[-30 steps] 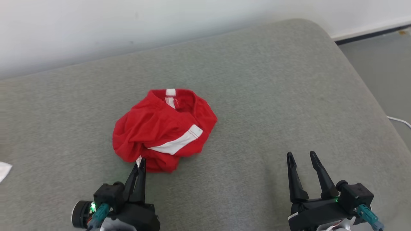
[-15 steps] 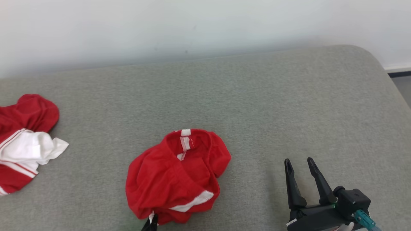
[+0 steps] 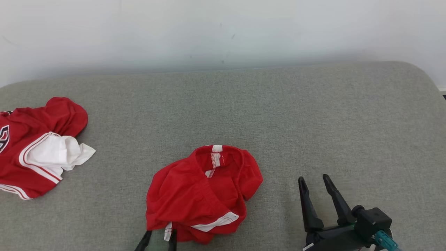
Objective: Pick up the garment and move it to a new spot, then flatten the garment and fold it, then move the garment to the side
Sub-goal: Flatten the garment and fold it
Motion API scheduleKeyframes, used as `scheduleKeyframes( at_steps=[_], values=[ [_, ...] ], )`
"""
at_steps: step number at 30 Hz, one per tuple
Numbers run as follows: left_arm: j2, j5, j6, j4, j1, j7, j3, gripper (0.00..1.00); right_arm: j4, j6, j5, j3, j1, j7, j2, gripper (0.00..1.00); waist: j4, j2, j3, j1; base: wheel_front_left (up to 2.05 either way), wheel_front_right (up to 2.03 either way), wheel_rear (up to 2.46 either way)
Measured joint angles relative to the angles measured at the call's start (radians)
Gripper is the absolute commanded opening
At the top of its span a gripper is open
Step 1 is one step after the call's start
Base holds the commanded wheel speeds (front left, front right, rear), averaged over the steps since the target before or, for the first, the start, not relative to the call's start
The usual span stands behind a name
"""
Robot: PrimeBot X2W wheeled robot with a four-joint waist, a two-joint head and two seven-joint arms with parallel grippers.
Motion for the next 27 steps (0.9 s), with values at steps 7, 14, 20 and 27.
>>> scheduleKeyframes(
  at_steps=[7,14,20,27],
  values=[
    [-0.001,-0.049,0.035,-0.084,0.063,0.000,0.033,1.00,-0.012,0.000,-0.008,0.057,0.001,0.000,0.000,1.00,0.019,0.0000,0.004,0.0000,0.00,0.00,0.00],
    [-0.001,-0.032,0.072,-0.190,0.079,0.000,0.092,1.00,-0.010,0.000,-0.030,0.160,0.001,0.000,-0.012,1.00,0.047,0.0000,0.010,0.0001,0.00,0.00,0.00],
    [-0.001,-0.014,0.080,-0.204,0.072,0.000,0.145,1.00,0.038,0.000,-0.021,0.341,-0.035,0.000,-0.098,1.00,0.055,0.0000,0.011,0.0001,0.00,0.00,0.00],
    [-0.001,-0.020,0.088,-0.209,0.064,0.000,0.165,1.00,0.094,0.000,0.016,0.497,-0.112,0.000,-0.166,1.00,0.065,0.0000,0.005,0.0001,0.00,0.00,0.00]
  ],
)
